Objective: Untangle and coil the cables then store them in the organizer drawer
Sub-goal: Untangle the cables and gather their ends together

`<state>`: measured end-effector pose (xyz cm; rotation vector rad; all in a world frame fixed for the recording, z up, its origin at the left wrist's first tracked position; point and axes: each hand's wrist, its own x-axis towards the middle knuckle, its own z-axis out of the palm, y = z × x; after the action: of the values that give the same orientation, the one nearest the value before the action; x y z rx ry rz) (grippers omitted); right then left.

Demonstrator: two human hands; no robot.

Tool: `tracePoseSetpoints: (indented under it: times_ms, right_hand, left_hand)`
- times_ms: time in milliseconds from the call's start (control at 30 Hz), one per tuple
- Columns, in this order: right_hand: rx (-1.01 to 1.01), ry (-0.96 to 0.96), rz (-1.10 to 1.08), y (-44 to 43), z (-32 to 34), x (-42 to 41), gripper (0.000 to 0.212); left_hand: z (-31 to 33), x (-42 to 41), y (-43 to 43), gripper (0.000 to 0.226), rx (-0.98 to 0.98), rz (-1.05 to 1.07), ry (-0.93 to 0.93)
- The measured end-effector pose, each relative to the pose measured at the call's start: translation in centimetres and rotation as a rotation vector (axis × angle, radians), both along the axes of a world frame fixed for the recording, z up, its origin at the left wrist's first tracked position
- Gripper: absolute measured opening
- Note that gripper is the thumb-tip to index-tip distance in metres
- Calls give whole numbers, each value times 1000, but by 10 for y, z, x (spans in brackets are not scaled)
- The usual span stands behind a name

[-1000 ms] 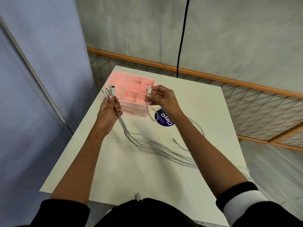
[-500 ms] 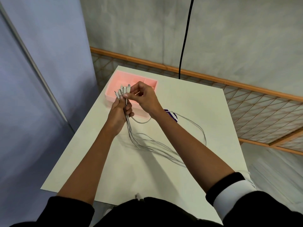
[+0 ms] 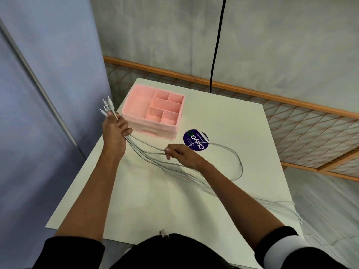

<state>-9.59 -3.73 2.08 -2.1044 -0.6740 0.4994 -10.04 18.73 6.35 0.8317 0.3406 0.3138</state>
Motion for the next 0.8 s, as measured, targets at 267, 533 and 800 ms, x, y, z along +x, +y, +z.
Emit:
tracePoseSetpoints:
  times_ms: [267,533,800]
  right_hand:
    - [-99,155,2,-70,-29,-7,34]
    - [-78,228,-61,-99,-31,-11,28]
    - [-49,164,-241,-128,-38,-10,15]
  left_hand:
    - [-2,-3,9,35,1,153,61]
    - [-3,-1,5,36,-13,172,81]
    - [-3,-1,1,36,-15,163,92]
